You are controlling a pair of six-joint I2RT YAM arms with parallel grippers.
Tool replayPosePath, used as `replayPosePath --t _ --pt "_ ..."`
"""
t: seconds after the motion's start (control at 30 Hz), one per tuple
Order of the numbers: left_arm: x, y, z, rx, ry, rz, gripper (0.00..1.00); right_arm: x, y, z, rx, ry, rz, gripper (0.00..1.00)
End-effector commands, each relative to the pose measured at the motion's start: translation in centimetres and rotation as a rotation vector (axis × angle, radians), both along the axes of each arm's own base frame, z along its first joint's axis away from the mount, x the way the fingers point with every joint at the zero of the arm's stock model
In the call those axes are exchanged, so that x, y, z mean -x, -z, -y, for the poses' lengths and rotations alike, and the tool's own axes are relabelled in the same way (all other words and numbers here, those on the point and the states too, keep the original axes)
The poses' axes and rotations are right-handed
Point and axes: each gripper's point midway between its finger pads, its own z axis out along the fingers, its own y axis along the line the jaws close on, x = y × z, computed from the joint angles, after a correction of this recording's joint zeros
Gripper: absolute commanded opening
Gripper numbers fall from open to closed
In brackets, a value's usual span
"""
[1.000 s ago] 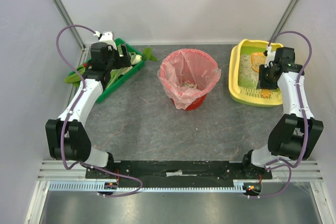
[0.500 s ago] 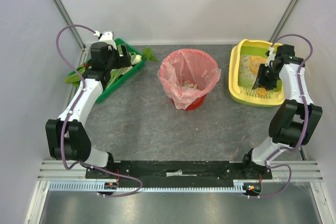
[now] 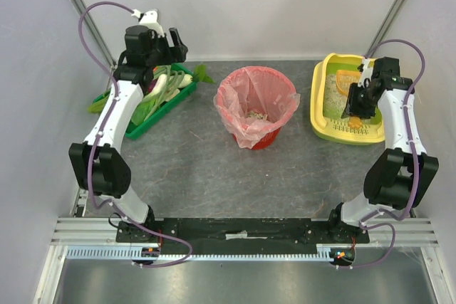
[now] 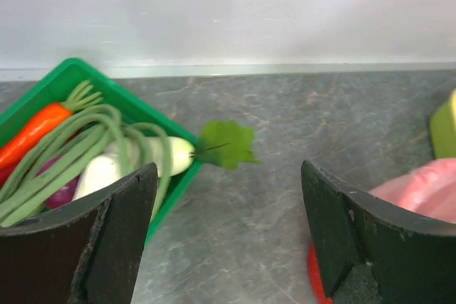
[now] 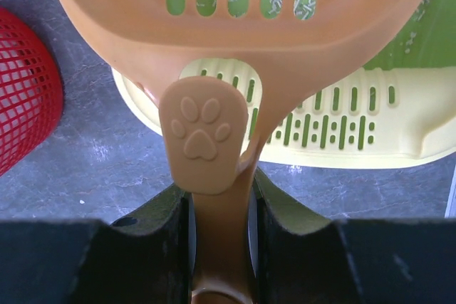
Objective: Clean the litter box
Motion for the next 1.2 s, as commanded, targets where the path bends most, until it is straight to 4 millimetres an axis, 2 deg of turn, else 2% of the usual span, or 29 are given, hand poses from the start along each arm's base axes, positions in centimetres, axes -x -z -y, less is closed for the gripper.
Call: replayPosePath --t 0.0,0.03,0.07,0.1,0.13,0.17,0.2,0.23,0.27,0.3,0.33,0.37,0.4,0.43,0.47,0.53,0.67,0.7,0.83,0.93,1.0,1.03,1.1,1.17 --pt "1.4 -5.3 7.3 0.056 0.165 0.051 0.88 -1.5 -2.9 -0.2 0.052 -0.062 0.141 0.0" --pt "1.3 -5.5 8.8 0.066 0.193 0.046 0.88 -2.0 -3.5 -0.3 0.059 -0.067 0.182 0.0" --pt "2.0 -7.3 11.1 0.09 0.242 0.063 0.88 -2.2 -3.6 -0.4 0.055 -0.07 0.201 0.0" --pt "2.5 -7.7 12.9 0.143 0.283 0.047 0.88 -2.2 -3.1 -0.4 0.055 -0.07 0.202 0.0" --pt "2.3 -8.1 14.4 0.172 0.311 0.043 0.88 -2.6 -3.4 -0.4 0.062 -0.072 0.232 0.0" --pt "3.2 -8.2 17.2 0.195 0.372 0.036 0.88 -2.6 -3.3 -0.3 0.068 -0.077 0.236 0.0" --pt "3.7 -8.4 18.9 0.212 0.418 0.032 0.88 -2.5 -3.0 -0.3 0.068 -0.078 0.232 0.0" --pt "3.5 -8.4 20.7 0.217 0.452 0.033 0.88 -2.5 -3.1 -0.4 0.071 -0.081 0.241 0.0" --pt "4.5 -8.6 23.3 0.223 0.507 0.034 0.89 -2.4 -3.1 -0.4 0.075 -0.086 0.243 0.0" --pt "4.9 -8.9 24.7 0.253 0.533 0.022 0.89 -2.3 -3.2 -0.3 0.093 -0.086 0.243 0.0" --pt "5.1 -10.6 25.9 0.291 0.556 0.046 0.89 -2.1 -3.8 -0.1 0.118 -0.082 0.253 0.0" --pt "4.7 -9.0 27.8 0.317 0.574 0.003 0.89 -2.2 -4.1 0.0 0.136 -0.081 0.258 0.0" --pt "4.7 -9.1 29.0 0.386 0.584 -0.031 0.89 -2.3 -4.6 -0.3 0.153 -0.091 0.267 0.0" --pt "4.7 -10.1 29.8 0.426 0.6 -0.019 0.89 -2.4 -4.9 -0.5 0.161 -0.097 0.273 0.0" --pt "4.7 -8.9 31.2 0.468 0.633 -0.068 0.89 -2.7 -5.3 -1.3 0.161 -0.122 0.283 0.0" --pt "4.9 -9.0 32.2 0.494 0.651 -0.076 0.88 -3.0 -5.4 -2.2 0.154 -0.144 0.293 0.0" --pt "4.7 -7.5 34.2 0.542 0.591 -0.122 0.88 -3.0 -5.2 -5.1 0.142 -0.219 0.298 0.0" --pt "4.7 -6.9 34.9 0.544 0.596 -0.129 0.87 -3.0 -5.4 -5.2 0.141 -0.223 0.304 0.0" --pt "5.3 -7.3 38.0 0.581 0.617 -0.086 0.86 -2.7 -5.7 -5.7 0.143 -0.245 0.314 0.0" --pt "5.1 -6.8 39.7 0.602 0.622 -0.058 0.86 -2.6 -6.5 -6.7 0.134 -0.267 0.338 0.0" --pt "5.2 -7.8 40.5 0.615 0.641 -0.001 0.85 -2.3 -6.9 -7.3 0.127 -0.287 0.357 0.0" --pt "5.2 -7.0 41.3 0.606 0.65 -0.003 0.85 -2.2 -7.1 -7.5 0.131 -0.293 0.364 0.0" --pt "5.2 -6.9 41.6 0.579 0.657 0.019 0.85 -2.0 -7.7 -7.9 0.136 -0.308 0.382 0.0" --pt "5.0 -5.9 41.6 0.561 0.636 0.001 0.84 -1.9 -8.1 -7.8 0.154 -0.331 0.4 0.0"
